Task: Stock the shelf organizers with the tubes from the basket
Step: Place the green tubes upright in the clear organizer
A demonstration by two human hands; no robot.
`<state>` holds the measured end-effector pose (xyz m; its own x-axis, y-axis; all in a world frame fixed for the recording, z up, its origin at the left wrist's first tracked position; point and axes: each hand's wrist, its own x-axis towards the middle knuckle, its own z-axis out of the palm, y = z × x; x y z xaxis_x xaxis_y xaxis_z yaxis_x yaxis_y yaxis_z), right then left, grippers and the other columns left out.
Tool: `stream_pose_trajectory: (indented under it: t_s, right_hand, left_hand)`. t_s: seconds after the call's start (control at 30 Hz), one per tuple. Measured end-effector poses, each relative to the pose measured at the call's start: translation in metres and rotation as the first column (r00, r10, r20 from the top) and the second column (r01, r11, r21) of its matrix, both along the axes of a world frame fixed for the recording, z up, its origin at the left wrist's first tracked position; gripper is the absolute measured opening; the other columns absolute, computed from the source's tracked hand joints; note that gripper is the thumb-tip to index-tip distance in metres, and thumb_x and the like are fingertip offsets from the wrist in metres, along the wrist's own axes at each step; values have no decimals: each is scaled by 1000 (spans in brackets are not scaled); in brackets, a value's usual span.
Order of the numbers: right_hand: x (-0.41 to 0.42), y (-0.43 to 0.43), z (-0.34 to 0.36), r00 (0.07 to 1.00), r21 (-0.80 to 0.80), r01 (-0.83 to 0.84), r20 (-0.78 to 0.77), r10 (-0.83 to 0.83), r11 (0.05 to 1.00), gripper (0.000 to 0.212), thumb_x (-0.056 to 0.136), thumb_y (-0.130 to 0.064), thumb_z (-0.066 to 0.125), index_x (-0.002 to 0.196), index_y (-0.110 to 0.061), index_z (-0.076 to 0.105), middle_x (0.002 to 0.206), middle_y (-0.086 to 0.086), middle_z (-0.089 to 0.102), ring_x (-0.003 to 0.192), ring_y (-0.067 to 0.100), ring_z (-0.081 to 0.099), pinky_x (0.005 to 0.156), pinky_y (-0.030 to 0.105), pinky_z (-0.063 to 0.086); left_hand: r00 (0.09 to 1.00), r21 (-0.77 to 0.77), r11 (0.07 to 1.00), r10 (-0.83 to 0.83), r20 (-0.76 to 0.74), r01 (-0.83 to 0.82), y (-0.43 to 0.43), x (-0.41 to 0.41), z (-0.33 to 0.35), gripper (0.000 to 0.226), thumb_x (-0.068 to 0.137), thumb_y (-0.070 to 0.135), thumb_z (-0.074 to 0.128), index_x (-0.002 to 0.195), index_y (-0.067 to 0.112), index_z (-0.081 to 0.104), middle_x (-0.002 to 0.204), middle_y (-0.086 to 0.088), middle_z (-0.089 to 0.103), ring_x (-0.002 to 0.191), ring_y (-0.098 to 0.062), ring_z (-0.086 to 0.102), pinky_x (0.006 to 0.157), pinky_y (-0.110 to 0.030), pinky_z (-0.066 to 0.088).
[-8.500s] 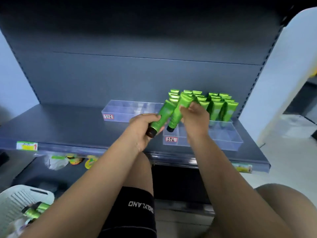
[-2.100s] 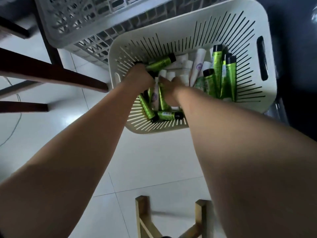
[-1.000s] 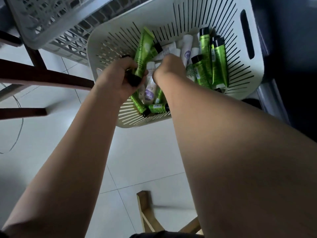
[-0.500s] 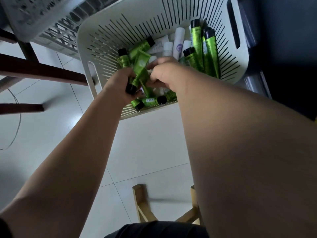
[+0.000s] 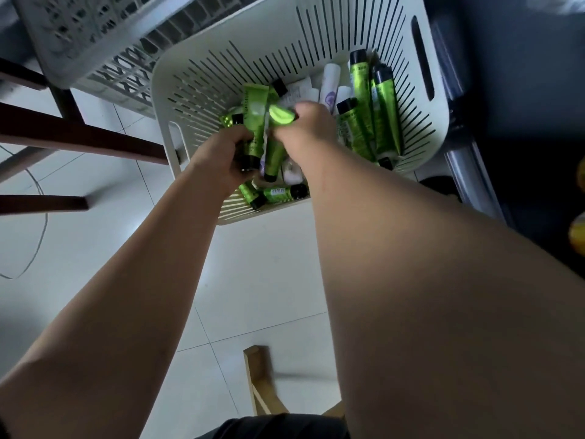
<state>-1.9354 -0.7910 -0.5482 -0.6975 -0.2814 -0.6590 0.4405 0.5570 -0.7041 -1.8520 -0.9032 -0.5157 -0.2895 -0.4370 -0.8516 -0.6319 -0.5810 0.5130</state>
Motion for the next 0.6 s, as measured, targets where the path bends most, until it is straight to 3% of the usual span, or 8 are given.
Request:
stream_pose_trajectory:
  t_s: [0.03, 0.1, 0.17, 0.23, 0.27, 0.33, 0.47, 0.6]
  right_hand:
    - [-3, 2, 4, 986, -61, 164, 34, -162, 985, 34, 82, -27, 81, 111, -14, 70, 90, -4, 65, 81, 13, 62, 67, 23, 50]
    - [-7, 6, 17, 894, -163, 445, 139, -426, 881, 47, 74, -35, 86, 109, -7, 72, 94, -2, 66, 86, 16, 63, 82, 31, 55]
    - [-17, 15, 35, 841, -212, 542, 142, -523, 813, 30, 76, -34, 84, 86, -11, 68, 93, 7, 71, 91, 28, 70, 85, 50, 61]
    - [-27, 27, 60, 840, -238, 543, 138, -525, 805, 23, 87, -23, 77, 76, -14, 58, 85, 9, 67, 90, 35, 71, 83, 57, 60]
    - [-30, 35, 77, 842, -251, 539, 136, -522, 804, 21, 89, -18, 74, 78, -11, 58, 83, 9, 66, 91, 38, 72, 83, 61, 59]
    - [-33, 50, 110, 856, -290, 511, 86, -510, 809, 20, 83, -16, 74, 83, -1, 61, 76, 11, 65, 88, 35, 73, 82, 67, 56]
    - [-22, 67, 194, 885, -404, 379, -104, -453, 832, 15, 72, -25, 76, 69, -13, 69, 70, 10, 67, 67, 21, 64, 81, 63, 57]
    - [4, 88, 288, 829, -475, 221, -368, -420, 852, 17, 74, -30, 77, 65, -18, 68, 68, 0, 64, 70, 15, 58, 77, 59, 57]
  left_hand:
    - [1000, -18, 1000, -19, -25, 18, 0, -1, 5, 8, 92, 9, 55, 93, 8, 63, 79, -8, 65, 68, -22, 63, 58, -27, 53]
    - [996, -55, 998, -37, -82, 33, -2, -2, 17, 14, 88, 14, 61, 99, 7, 65, 83, -10, 64, 70, -24, 63, 56, -28, 50]
    - [988, -112, 993, -62, -145, 46, -4, -4, 35, 28, 78, 18, 70, 103, 6, 67, 85, -11, 64, 71, -24, 63, 57, -29, 51]
    - [958, -188, 976, -155, -241, 110, -2, -6, 60, 20, 78, 14, 72, 97, 9, 65, 77, -7, 62, 66, -20, 62, 56, -28, 51]
    - [933, -206, 968, -202, -298, 143, 2, -7, 75, 10, 83, 8, 69, 91, 11, 63, 73, -4, 61, 64, -18, 61, 55, -27, 51]
    - [884, -239, 954, -262, -387, 179, 12, -6, 108, 11, 89, 1, 64, 87, 11, 60, 69, -3, 62, 62, -17, 62, 54, -29, 52]
    - [740, -321, 907, -410, -533, 272, 32, 4, 178, 30, 87, -3, 65, 112, 14, 67, 87, -10, 72, 71, -25, 70, 59, -33, 56]
    - [602, -399, 866, -497, -625, 301, 57, 13, 248, 27, 91, -2, 62, 106, 20, 68, 87, -5, 76, 74, -20, 73, 63, -31, 56]
